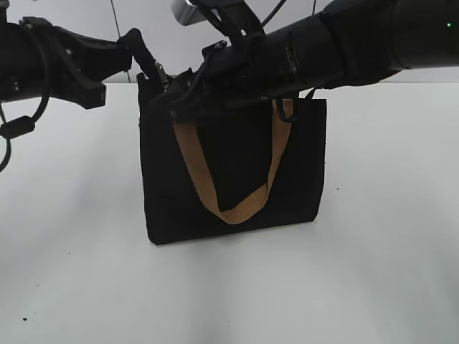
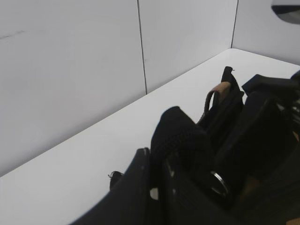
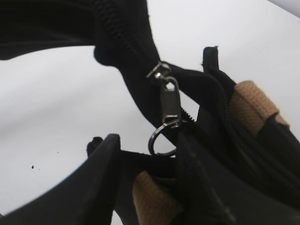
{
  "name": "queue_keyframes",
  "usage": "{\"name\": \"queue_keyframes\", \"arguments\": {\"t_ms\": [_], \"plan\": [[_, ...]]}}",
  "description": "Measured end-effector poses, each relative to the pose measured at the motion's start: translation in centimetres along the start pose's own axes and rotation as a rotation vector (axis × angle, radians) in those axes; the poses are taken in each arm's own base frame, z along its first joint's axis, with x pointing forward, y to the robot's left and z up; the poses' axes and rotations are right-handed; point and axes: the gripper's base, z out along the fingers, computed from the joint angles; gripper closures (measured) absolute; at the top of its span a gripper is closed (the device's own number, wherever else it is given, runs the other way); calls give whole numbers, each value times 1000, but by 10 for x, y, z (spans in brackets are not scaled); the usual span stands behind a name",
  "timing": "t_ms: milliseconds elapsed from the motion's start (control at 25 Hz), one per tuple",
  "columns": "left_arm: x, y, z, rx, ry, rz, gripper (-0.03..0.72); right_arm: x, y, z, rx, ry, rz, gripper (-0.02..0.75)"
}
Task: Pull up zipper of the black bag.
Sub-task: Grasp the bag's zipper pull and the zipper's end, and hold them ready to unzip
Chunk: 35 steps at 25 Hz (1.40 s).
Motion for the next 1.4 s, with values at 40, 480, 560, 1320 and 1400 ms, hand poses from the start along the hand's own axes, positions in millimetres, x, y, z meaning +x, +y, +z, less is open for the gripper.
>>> {"name": "queue_keyframes", "arguments": {"t_ms": [40,480,560,1320,1400], "plan": [[0,0,0,0,0,0,664,0,0,0,1,0,0,430],[0,0,0,0,0,0,664,-1,-2,0,26,-10,96,505],[0,0,0,0,0,0,664,-1,-2,0,26,-10,121,493],[0,0,0,2,1,3,664,-1,-5,0,50,-18,230,594],[0,0,0,0,3,3,664,-1,-5,0,52,-18,232,619]]}}
